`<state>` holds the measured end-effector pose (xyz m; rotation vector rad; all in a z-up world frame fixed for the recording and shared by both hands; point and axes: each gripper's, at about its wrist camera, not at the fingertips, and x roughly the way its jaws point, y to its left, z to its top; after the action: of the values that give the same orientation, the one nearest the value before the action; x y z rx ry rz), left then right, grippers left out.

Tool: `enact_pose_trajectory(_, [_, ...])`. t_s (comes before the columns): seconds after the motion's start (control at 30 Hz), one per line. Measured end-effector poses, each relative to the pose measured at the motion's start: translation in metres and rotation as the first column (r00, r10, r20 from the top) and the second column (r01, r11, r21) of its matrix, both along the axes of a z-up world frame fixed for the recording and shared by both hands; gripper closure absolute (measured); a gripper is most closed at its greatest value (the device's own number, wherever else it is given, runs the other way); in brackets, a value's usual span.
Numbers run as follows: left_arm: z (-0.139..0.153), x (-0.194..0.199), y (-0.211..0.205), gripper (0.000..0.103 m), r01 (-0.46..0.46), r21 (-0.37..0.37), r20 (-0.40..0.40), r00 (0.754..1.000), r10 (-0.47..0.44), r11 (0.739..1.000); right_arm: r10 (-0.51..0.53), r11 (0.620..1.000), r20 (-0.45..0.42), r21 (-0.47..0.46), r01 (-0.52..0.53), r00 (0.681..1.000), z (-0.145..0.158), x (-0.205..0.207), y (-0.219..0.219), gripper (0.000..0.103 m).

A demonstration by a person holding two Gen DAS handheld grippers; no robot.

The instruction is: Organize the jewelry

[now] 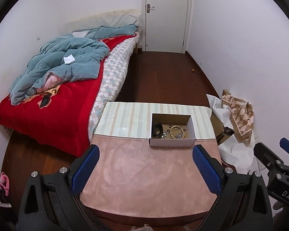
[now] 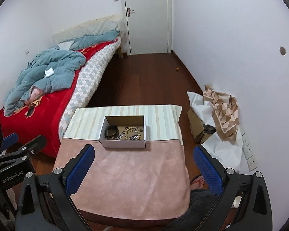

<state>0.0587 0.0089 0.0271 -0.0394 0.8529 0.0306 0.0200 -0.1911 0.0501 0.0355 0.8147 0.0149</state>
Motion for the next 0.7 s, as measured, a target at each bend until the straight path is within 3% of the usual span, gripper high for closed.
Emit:
enact_pose_trajectory(0.27, [0.014, -0.010, -0.002, 0.005, 0.018, 0.002, 0.010, 1.000, -0.018, 1.000, 0.000, 1.000, 0.003, 0.005, 0.000, 1.000, 0.018, -0.019, -0.002, 0.000])
enact_pose_trajectory(0.7, [0.005, 0.037, -0.002, 0.002, -0.019, 0.029, 0.024, 1.000, 0.018, 0.999, -0.030, 0.999, -0.001, -0.026, 0.030, 1.000, 0.010, 0.037, -0.004, 0.000])
